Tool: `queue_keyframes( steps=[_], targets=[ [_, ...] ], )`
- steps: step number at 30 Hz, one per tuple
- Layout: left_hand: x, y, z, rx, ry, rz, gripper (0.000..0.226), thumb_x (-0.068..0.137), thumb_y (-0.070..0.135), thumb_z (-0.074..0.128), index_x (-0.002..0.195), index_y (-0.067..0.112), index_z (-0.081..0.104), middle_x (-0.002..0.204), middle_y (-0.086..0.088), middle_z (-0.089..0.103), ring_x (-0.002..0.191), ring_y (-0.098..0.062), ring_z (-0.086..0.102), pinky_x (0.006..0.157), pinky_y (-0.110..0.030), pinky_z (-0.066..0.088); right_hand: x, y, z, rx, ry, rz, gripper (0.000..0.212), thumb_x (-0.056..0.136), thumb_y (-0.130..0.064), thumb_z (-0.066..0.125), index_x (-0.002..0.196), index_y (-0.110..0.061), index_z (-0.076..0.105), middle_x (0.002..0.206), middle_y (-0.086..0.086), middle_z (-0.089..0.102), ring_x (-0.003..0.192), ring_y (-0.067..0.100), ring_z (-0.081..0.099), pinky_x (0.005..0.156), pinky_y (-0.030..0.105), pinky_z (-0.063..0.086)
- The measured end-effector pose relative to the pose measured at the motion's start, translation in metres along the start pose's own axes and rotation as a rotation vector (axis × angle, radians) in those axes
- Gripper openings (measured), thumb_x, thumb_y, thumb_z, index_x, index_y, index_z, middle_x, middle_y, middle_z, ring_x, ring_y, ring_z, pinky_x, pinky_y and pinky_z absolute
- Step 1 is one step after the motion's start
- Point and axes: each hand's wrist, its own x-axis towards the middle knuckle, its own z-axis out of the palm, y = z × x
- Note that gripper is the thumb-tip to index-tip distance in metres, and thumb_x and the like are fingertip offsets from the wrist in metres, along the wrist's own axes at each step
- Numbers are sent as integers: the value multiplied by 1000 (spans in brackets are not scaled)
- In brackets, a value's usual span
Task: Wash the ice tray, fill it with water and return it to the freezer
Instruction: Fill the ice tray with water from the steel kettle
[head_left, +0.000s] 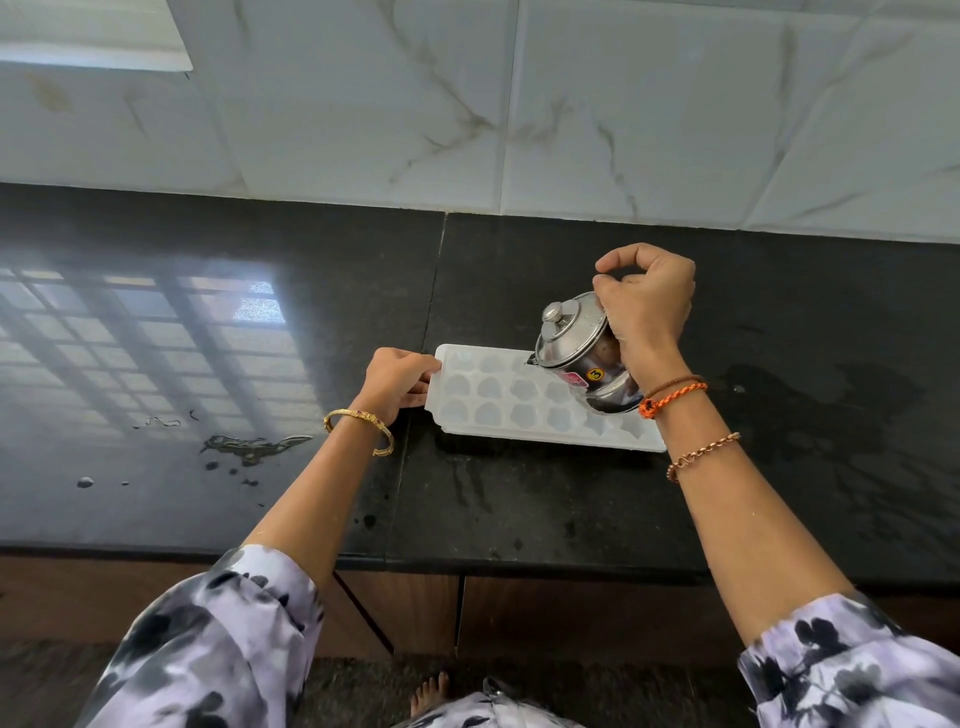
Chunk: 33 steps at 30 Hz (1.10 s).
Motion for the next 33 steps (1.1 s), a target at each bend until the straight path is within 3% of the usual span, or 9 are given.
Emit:
queue_keyframes(
  steps=[5,11,17,22,33],
  targets=[
    [0,1,-1,-15,-3,-6,13,86,10,60,73,9,58,69,-4,56,58,-12,55,41,-16,47,-2,-5,7,24,-13,-5,16,76,2,62,75,-14,66,64,-2,59,54,6,54,68,27,52],
    [-1,1,-1,-12,2,-16,7,86,11,61,83,5,60,69,-4,55,58,-11,55,39,-15,46,-2,-8,13,25,-27,-19,16,77,1,63,75,-16,65,66,-5,59,54,4,54,58,16,44],
    [-3,2,-2,-17,-9,-23,7,87,11,60,83,5,60,71,-4,55,59,-12,54,38,-14,46,-1,-9,13,16,-25,-36,18,76,0,63,73,-18,64,61,-9,55,52,4,52,56,14,43],
    [-4,0,-2,-40,-15,1,17,86,9,59,69,8,59,66,-4,54,57,-12,52,37,-13,45,-2,-9,13,11,-38,-50,19,76,2,62,74,-17,65,60,-2,57,52,8,53,55,13,41],
    [-3,1,-1,-38,-9,-3,16,86,11,60,70,9,58,67,-3,54,56,-11,52,39,-14,45,-3,-10,16,12,-40,-41,18,78,1,62,75,-17,64,64,-3,59,55,8,55,57,15,43]
  ],
)
